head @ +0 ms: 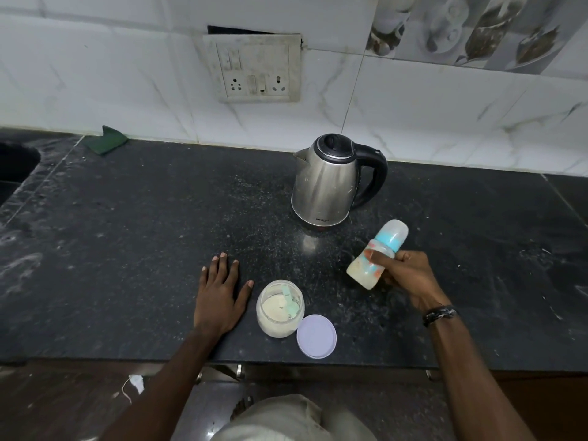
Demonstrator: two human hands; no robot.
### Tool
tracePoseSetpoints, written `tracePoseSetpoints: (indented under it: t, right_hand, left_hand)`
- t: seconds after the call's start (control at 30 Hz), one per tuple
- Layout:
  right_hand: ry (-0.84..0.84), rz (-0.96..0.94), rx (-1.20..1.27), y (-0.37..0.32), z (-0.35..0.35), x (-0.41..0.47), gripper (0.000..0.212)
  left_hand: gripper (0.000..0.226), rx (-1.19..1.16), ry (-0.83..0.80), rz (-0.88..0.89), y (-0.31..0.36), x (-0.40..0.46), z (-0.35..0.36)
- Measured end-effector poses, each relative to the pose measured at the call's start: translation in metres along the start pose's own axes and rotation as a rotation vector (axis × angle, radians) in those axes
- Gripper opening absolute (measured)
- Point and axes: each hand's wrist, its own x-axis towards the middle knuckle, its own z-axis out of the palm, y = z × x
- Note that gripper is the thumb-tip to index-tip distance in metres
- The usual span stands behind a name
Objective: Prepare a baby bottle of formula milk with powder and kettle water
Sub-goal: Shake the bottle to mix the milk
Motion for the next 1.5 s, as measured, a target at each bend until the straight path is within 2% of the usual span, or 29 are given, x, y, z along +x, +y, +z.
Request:
tracePoseSetpoints:
  t: [0.07, 0.2, 0.3, 0.4, 0.43, 0.5, 0.57, 0.67, 0.77, 0.93, 1.1, 1.5]
  right_hand:
    - [-0.08, 0.039, -0.042, -0.001, -0.001, -0.001, 0.031]
    - [0.014, -0.006, -0.05, -0.002, -0.006, 0.006, 0.029]
    - [-0.14, 0.024, -0.157, -0.006, -0.005, 0.003, 0.023]
    - [-0.005, -0.017, -0.107, -0.005, -0.002, 0.007, 0.024]
    - [-0.005, -0.014, -0.079, -0.006, -0.001, 0.006, 0.026]
    - [-0.14, 0.012, -0.129, -0.007, 0.0, 0.003, 0.028]
    - [-0.204, -0.011, -0.318, -0.005, -0.004, 0.006, 0.028]
    - [0.092, -0.182, -0.614, 0.0, -0.003, 0.019, 0.042]
    - [0.205, -0.326, -0.468, 0.002, 0.005, 0.027, 0.057]
    - [0.229, -0.447, -0.347, -0.014, 0.019, 0.039, 0.069]
    - [0.216, -0.495, -0.363, -0.024, 0.039, 0.054, 0.059]
    - [0.178, -0.413, -0.55, 0.008, 0.075, 0.083, 0.061]
  left_hand:
    - [0.08, -0.002, 0.001, 0.0, 0.0, 0.001, 0.0]
    - [0.081, -0.003, -0.003, 0.001, 0.001, 0.001, -0.001]
    - [0.087, -0.009, -0.001, 0.002, 0.001, 0.001, -0.003]
    - [0.091, -0.017, -0.009, 0.001, 0.002, 0.0, -0.004]
    - [0.092, -0.021, -0.012, 0.0, 0.002, 0.0, -0.004]
    - [0.093, -0.024, -0.01, 0.001, 0.001, 0.0, -0.004]
    - [0.092, -0.022, -0.013, 0.0, 0.002, 0.001, -0.004]
    - [0.092, -0.026, -0.014, -0.004, 0.002, 0.0, -0.005]
    - [0.094, -0.019, -0.019, -0.001, 0.002, 0.001, -0.005]
    - [0.096, -0.021, -0.013, 0.001, 0.002, 0.0, -0.005]
    - [0.095, -0.016, -0.011, -0.003, 0.002, 0.001, -0.004]
    - [0.079, -0.037, 0.003, -0.013, 0.002, 0.0, -0.005]
